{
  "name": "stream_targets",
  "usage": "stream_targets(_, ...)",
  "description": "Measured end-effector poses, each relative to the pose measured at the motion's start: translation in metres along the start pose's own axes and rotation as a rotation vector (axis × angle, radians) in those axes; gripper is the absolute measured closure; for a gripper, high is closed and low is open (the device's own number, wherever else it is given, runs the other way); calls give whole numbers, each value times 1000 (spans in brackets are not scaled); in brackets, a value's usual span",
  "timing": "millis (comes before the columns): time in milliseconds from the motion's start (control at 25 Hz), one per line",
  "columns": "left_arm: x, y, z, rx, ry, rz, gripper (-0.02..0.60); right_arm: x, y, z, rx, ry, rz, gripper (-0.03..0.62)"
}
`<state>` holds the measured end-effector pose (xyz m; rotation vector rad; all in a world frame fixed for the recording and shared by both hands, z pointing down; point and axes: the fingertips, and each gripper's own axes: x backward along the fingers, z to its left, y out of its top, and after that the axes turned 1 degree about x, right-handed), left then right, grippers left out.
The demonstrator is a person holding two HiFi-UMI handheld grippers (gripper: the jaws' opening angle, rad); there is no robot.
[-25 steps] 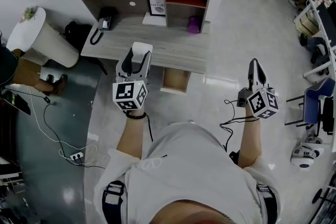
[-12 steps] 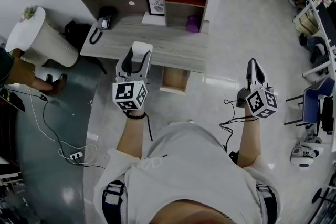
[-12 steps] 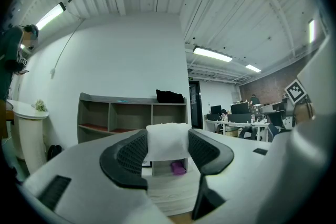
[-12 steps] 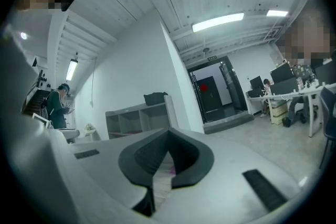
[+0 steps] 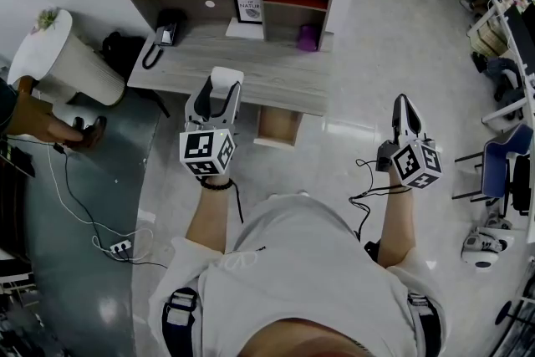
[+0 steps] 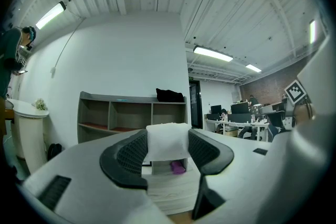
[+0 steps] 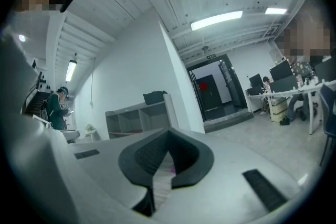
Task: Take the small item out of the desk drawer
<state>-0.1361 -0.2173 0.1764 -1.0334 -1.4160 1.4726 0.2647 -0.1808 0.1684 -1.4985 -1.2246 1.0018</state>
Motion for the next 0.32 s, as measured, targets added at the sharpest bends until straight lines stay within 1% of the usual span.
stream_targets(320,-3,-8,1,6,4,16,337,-4,-4,-2,0,0,15,597)
